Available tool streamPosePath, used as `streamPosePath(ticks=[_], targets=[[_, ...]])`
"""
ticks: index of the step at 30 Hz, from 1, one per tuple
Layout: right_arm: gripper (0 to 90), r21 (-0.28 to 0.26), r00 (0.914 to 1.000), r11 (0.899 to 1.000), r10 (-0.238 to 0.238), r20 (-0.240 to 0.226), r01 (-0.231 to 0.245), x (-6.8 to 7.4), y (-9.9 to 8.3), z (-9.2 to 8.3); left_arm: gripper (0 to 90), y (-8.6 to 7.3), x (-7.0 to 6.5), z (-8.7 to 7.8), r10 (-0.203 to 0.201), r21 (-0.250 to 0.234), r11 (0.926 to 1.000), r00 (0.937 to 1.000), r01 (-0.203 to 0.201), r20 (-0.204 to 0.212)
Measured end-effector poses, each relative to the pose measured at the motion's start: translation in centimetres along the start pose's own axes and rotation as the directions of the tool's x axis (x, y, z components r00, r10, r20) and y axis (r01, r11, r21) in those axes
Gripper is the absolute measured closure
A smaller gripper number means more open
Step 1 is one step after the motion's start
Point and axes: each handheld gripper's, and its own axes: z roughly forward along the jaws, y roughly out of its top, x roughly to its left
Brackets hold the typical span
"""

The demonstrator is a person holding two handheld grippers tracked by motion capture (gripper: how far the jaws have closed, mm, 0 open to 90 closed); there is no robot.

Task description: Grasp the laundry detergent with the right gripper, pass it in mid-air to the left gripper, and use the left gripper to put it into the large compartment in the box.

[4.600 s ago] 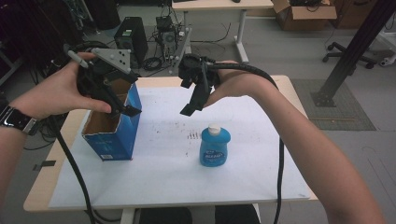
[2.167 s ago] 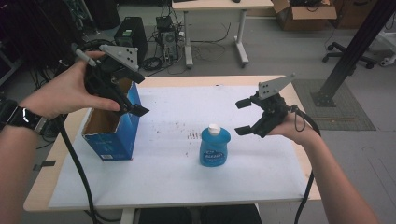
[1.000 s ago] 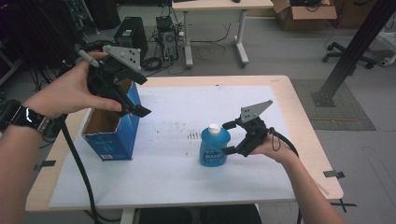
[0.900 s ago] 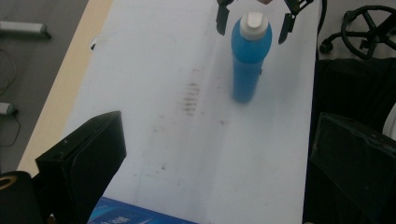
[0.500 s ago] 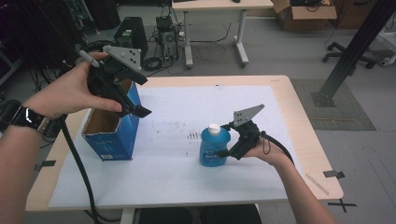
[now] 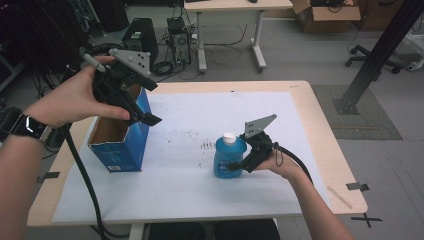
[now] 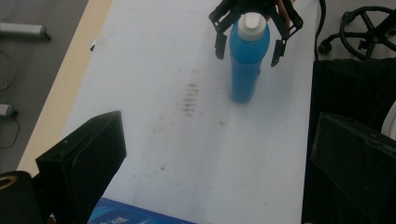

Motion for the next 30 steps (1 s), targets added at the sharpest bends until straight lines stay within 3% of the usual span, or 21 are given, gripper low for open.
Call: streamPosePath(ticks=[30], targets=[[28.2, -0.002, 0.9998, 1.000, -0.017, 0.005, 0.017, -0.25, -0.52, -0.27, 3.7, -0.15, -0.03, -0.28, -0.002, -0.004, 1.0000, 1.0000, 0.002, -0.005]])
